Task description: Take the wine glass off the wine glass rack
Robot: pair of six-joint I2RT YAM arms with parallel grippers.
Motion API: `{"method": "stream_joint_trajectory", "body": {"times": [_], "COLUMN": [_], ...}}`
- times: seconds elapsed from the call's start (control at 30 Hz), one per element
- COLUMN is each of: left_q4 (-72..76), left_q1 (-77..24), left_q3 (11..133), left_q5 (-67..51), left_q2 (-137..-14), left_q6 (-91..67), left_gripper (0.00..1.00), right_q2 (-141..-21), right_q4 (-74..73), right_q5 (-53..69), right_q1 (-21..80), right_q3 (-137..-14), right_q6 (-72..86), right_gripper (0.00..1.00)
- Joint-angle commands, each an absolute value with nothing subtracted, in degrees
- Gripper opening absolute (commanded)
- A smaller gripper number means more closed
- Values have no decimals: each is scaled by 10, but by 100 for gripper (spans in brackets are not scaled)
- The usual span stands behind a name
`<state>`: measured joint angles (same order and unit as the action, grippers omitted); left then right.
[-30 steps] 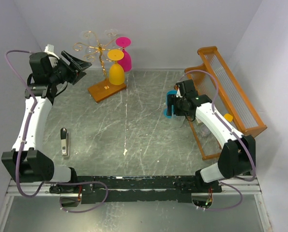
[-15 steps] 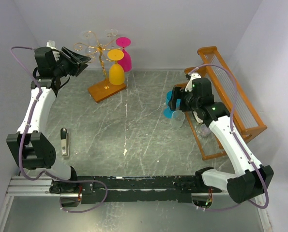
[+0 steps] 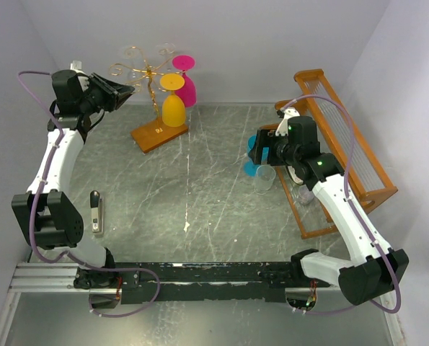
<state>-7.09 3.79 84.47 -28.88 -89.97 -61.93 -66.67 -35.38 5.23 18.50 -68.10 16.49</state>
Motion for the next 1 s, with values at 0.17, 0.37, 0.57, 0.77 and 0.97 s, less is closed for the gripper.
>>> {"method": "stream_joint_trajectory", "body": {"times": [0.17,0.37,0.57,0.77,0.97], "left_q4": [-28,-23,-14,-11,-29], "left_q1": [62,81,107,139,179], "left_q3": [854,849,834,795,768], "left_q5": [-330,-354,-383,-420,-455], "left_q2": [-892,-886,-866,-834,-803], "left_q6": [-646,-665,-684,-696,-688], "left_gripper": [15,7,7,7,7], "right_q2": [-651,-653,-652,-648,-642], "right_q4": [-340,-338,-335,-332,-334], "right_q5": [68,76,83,92,93], "right_q1": [185,185,185,185,186], "right_q3": [-686,-690,-690,-686,-686], "right_q6": [173,177,183,190,194], "right_gripper": [82,82,82,81,81]}}
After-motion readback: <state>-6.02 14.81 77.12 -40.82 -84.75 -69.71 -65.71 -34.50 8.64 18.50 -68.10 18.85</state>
